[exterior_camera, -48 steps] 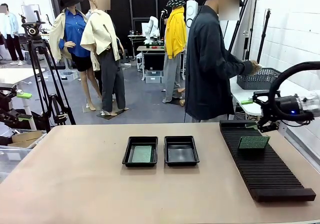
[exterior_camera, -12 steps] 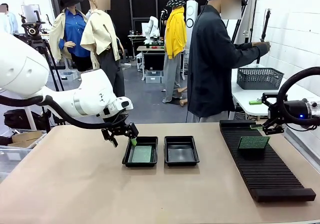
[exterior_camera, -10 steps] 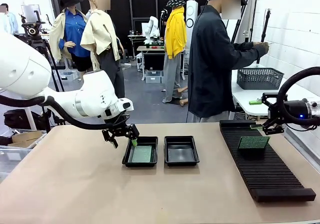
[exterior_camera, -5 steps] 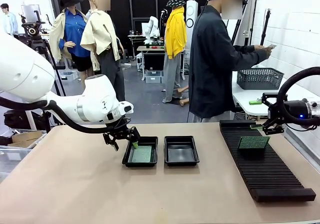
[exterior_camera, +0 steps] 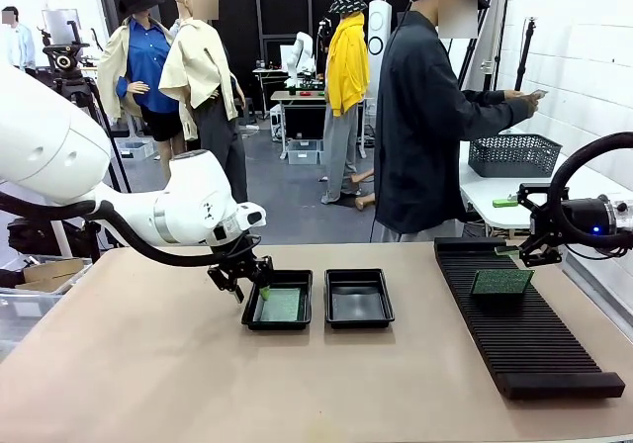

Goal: Inspect and transfer BCBs to ESD trays.
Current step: Pick up the ESD tray and place it on the left side of the table.

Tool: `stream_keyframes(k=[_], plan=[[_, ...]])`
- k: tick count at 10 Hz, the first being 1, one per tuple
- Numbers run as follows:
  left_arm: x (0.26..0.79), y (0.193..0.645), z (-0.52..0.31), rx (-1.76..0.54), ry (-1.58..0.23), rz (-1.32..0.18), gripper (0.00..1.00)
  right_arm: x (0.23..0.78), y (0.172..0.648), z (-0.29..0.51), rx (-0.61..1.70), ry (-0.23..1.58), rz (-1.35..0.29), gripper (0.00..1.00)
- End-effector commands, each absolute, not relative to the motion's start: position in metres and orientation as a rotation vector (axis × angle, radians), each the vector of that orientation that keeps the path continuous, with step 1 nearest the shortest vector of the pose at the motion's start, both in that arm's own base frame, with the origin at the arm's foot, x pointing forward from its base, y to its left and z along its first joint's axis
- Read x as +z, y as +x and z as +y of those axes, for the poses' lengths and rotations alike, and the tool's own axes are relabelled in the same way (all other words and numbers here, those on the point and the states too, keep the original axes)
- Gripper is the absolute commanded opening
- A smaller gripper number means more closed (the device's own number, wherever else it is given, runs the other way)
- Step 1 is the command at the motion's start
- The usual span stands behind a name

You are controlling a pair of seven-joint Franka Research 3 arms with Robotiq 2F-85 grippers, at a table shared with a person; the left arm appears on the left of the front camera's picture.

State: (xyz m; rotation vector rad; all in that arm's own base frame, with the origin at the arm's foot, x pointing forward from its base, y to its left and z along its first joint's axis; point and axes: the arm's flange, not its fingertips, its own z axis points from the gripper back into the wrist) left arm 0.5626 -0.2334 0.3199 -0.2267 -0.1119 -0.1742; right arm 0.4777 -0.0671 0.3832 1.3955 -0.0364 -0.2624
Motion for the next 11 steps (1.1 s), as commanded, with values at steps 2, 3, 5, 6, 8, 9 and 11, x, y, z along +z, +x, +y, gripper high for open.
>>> stream_keyframes(k=[2,3,5,6,8,9,11], plan=[[0.3198,0.5598,-0.2344,-0.164,-0.238,-0.099,0.00,0.3831,0.4752,-0.0647,-0.275,1.385,-0.040,1.00],[0.3197,0.5602,-0.2338,-0.163,-0.236,-0.096,0.00,0.3831,0.4752,-0.0647,-0.275,1.385,-0.040,1.00],[0.3210,0.5605,-0.2325,-0.158,-0.244,-0.094,0.00,0.3831,0.4752,-0.0647,-0.275,1.385,-0.040,1.00],[0.3195,0.5618,-0.2344,-0.174,-0.228,-0.107,0.00,0.3831,0.4752,-0.0647,-0.275,1.385,-0.040,1.00],[0.3195,0.5618,-0.2344,-0.174,-0.228,-0.107,0.00,0.3831,0.4752,-0.0647,-0.275,1.385,-0.040,1.00],[0.3195,0.5618,-0.2344,-0.174,-0.228,-0.107,0.00,0.3831,0.4752,-0.0647,-0.275,1.385,-0.040,1.00],[0.3195,0.5618,-0.2344,-0.174,-0.228,-0.107,0.00,0.3831,0.4752,-0.0647,-0.275,1.385,-0.040,1.00]])
